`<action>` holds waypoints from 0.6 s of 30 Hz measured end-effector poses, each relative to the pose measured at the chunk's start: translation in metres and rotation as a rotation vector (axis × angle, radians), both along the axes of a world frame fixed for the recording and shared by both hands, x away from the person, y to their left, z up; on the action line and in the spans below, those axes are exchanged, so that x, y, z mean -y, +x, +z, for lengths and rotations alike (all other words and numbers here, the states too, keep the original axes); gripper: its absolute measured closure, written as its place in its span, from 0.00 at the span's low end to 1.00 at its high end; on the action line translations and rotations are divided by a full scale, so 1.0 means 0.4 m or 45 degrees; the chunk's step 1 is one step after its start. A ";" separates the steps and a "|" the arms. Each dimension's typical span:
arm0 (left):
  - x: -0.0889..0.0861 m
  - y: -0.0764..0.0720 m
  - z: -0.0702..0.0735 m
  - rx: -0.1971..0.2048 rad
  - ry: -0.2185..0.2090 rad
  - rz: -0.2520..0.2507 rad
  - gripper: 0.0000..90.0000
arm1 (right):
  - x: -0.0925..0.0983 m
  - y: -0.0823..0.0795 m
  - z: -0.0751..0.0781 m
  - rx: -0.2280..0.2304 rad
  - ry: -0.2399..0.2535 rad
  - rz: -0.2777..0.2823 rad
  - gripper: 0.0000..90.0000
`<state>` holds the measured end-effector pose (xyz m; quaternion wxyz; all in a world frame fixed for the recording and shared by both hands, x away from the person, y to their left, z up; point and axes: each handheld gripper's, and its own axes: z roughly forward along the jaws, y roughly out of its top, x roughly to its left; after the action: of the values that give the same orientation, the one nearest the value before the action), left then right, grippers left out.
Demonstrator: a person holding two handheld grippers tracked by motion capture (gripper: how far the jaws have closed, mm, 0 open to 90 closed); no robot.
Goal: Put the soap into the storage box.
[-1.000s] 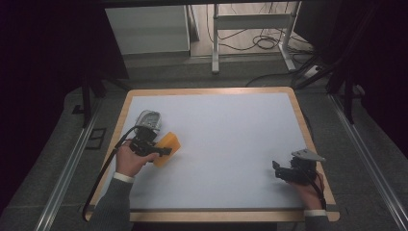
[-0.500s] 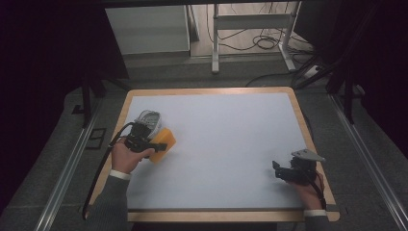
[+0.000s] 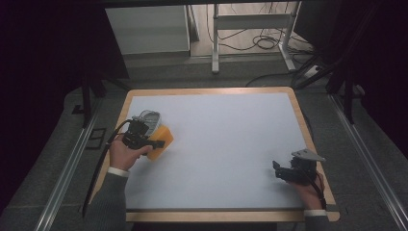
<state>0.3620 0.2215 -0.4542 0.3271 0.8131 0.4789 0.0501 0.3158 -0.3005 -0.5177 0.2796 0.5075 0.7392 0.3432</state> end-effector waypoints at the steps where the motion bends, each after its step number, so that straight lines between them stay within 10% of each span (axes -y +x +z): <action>1: -0.003 0.002 0.000 -0.001 0.003 -0.003 0.68 | 0.000 0.000 0.000 0.000 0.000 0.000 0.09; 18: -0.019 0.020 0.012 0.003 0.005 0.034 0.68 | 0.000 0.000 0.000 0.001 0.001 0.000 0.09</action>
<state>0.3699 0.2289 -0.4495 0.3252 0.8073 0.4893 0.0564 0.3158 -0.3007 -0.5177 0.2797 0.5076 0.7390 0.3437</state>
